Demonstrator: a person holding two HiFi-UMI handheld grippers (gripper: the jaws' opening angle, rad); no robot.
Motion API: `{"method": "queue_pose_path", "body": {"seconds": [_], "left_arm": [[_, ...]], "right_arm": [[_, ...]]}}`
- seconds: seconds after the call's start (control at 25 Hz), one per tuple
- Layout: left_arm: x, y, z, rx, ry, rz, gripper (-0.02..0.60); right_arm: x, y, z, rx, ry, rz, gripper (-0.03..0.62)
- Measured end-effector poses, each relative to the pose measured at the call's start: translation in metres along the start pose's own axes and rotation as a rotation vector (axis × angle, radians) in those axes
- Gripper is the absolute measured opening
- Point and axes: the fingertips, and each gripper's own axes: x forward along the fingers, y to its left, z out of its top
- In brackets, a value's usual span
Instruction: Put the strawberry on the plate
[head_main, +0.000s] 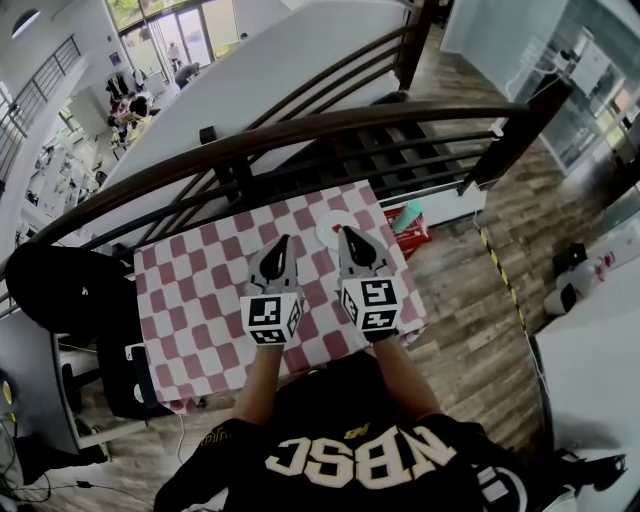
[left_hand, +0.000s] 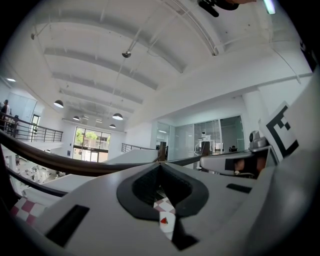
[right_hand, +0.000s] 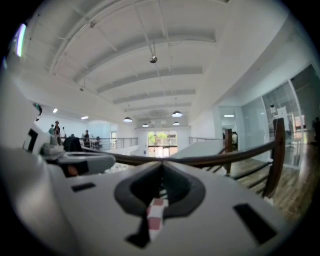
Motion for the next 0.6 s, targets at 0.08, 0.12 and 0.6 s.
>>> {"method": "queue_pose_path", "body": {"seconds": [0.08,0.12,0.6], "left_arm": [[0.005,-0.002,-0.001,-0.003,0.006,-0.005,0.012],[0.008,-0.003,-0.002,-0.005,0.009,-0.008,0.012],[0.051,-0.007,-0.016,-0.032,0.041,-0.032,0.012]], "right_arm": [[0.003,-0.002,-0.001,0.003,0.005,0.006,0.018],[0.004,-0.004,-0.001,0.003,0.009,0.007,0.018],[0.021,-0.043,-0.008,0.012,0.035,-0.035,0.018]]}}
